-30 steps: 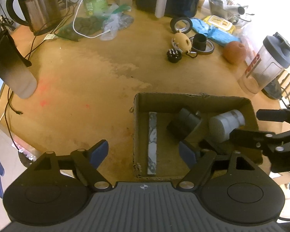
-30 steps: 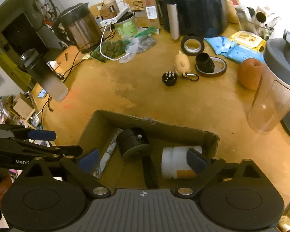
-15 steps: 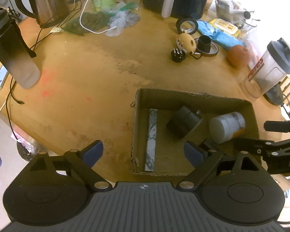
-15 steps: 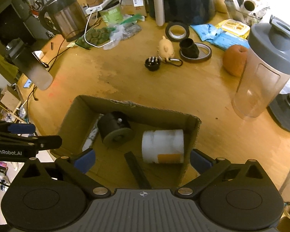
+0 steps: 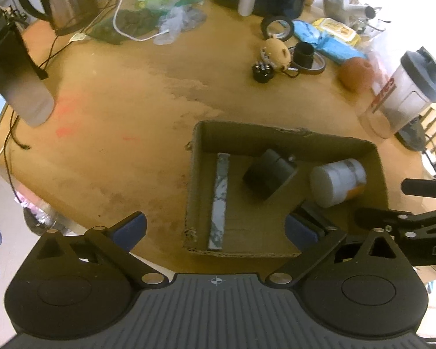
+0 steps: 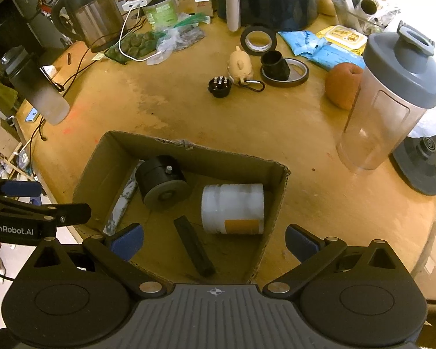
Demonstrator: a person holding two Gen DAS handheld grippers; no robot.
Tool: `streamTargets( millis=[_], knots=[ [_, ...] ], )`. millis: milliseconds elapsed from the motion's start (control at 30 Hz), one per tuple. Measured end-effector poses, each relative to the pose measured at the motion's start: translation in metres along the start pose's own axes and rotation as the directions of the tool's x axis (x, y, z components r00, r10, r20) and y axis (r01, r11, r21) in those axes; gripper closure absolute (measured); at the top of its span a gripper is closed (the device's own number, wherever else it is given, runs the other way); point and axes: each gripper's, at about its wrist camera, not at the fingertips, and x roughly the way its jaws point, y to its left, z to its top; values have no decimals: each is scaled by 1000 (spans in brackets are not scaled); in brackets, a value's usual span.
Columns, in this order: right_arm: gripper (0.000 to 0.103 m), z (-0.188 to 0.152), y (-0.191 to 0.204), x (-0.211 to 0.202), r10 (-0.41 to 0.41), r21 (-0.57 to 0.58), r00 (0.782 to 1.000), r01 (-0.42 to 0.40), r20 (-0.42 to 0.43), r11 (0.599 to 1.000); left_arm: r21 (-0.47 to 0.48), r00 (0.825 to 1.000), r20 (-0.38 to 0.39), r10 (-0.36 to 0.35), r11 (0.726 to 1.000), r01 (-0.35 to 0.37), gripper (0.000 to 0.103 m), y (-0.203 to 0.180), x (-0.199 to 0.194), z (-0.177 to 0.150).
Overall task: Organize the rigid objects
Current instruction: 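Lift both grippers out of the box toward the items on the table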
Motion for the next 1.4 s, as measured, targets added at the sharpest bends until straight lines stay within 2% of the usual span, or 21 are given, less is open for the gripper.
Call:
streamTargets(
  millis=[400,900,1400],
  knots=[
    [0,11,0,3,-34,46,999,33,21,998,64,998,33,46,997,-48,0,1,2,22],
    [0,28,-5,10,-76,96,997,73,29,993,105,999,36,-25,994,21,0,3,12,52],
    [0,43,-7,19,-97,121,995,95,15,988,167,998,63,-25,986,14,0,1,21,82]
  ],
)
